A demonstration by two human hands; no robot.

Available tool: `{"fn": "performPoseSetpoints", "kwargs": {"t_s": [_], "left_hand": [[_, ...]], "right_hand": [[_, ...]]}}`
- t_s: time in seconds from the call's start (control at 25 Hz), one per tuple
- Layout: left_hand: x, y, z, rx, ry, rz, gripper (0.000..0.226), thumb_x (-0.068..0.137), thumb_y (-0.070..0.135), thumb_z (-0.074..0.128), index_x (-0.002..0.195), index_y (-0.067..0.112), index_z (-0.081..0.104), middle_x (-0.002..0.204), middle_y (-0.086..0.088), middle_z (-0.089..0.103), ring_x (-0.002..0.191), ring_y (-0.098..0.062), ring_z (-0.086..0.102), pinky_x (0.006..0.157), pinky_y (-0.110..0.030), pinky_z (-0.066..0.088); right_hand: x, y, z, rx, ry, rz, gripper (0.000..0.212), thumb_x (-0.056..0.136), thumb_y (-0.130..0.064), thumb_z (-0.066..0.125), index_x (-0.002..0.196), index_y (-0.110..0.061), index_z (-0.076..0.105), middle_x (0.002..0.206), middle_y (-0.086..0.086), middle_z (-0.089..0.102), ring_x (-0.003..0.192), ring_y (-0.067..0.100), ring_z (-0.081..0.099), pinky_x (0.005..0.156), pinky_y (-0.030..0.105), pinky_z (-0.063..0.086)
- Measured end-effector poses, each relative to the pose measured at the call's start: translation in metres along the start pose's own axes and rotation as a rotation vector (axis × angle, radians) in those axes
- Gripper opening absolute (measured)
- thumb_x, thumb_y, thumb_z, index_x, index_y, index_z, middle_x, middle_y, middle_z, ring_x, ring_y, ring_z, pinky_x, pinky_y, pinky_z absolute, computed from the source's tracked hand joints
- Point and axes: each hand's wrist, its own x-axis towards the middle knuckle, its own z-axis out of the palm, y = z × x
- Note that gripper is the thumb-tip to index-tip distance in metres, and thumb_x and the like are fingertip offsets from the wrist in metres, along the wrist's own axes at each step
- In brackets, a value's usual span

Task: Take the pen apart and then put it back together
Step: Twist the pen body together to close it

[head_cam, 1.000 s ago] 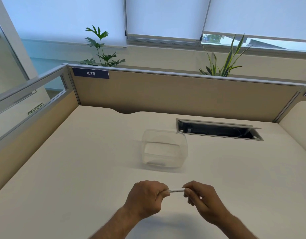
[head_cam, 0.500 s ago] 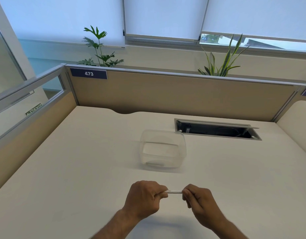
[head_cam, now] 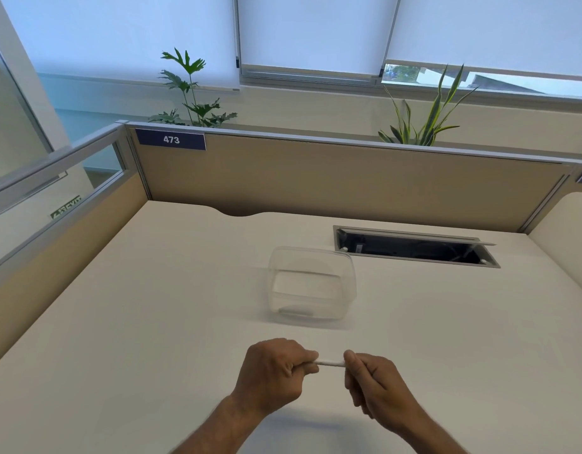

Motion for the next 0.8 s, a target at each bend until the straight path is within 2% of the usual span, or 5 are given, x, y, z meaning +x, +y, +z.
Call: {"fn": "performPoseSetpoints", "kwargs": {"t_s": [0.16, 0.28, 0.4, 0.56, 0.8], "left_hand": [[-0.001, 0.0, -0.002, 0.044, -0.086, -0.006, 0.013, 0.084, 0.039, 0.061, 0.086, 0.028, 0.068, 0.064, 0.005, 0.068, 0.056, -0.012, 0.057, 0.048, -0.032, 0.049], [-0.002, 0.0, -0.002, 0.067, -0.128, -0.018, 0.021, 0.087, 0.043, 0.054, 0.086, 0.027, 0.067, 0.064, 0.003, 0.066, 0.057, -0.015, 0.054, 0.05, -0.032, 0.048], [-0.003, 0.003, 0.0, 0.041, -0.151, -0.024, 0.025, 0.089, 0.043, 0.049, 0.086, 0.025, 0.066, 0.067, 0.003, 0.069, 0.059, -0.017, 0.057, 0.052, -0.03, 0.048], [-0.003, 0.006, 0.001, 0.05, -0.125, 0.021, 0.021, 0.088, 0.041, 0.053, 0.084, 0.025, 0.067, 0.065, 0.004, 0.068, 0.057, -0.016, 0.057, 0.048, -0.03, 0.049], [0.001, 0.007, -0.003, 0.044, -0.091, 0.051, 0.009, 0.079, 0.033, 0.071, 0.085, 0.027, 0.073, 0.068, 0.007, 0.073, 0.059, -0.012, 0.063, 0.048, -0.027, 0.051]], "right_hand": [[-0.002, 0.004, -0.008, -0.186, 0.027, -0.21, 0.027, 0.094, -0.055, 0.05, 0.097, -0.031, 0.063, 0.072, 0.002, 0.068, 0.051, 0.015, 0.063, 0.047, 0.025, 0.051], [-0.002, 0.008, -0.014, -0.329, 0.018, -0.335, 0.01, 0.096, -0.04, 0.053, 0.103, -0.034, 0.057, 0.075, -0.007, 0.066, 0.061, 0.015, 0.065, 0.054, 0.03, 0.054], [-0.001, 0.007, -0.016, -0.398, 0.055, -0.362, 0.006, 0.097, -0.028, 0.053, 0.094, -0.029, 0.058, 0.072, -0.008, 0.064, 0.058, 0.012, 0.061, 0.054, 0.035, 0.053], [0.0, 0.005, -0.014, -0.432, 0.125, -0.357, 0.028, 0.097, -0.027, 0.049, 0.071, -0.019, 0.055, 0.055, -0.005, 0.056, 0.047, 0.015, 0.052, 0.047, 0.038, 0.048], [0.004, 0.003, -0.004, -0.131, 0.043, -0.071, 0.066, 0.099, -0.049, 0.041, 0.041, -0.019, 0.05, 0.037, 0.006, 0.055, 0.03, 0.012, 0.046, 0.038, 0.019, 0.037]]}}
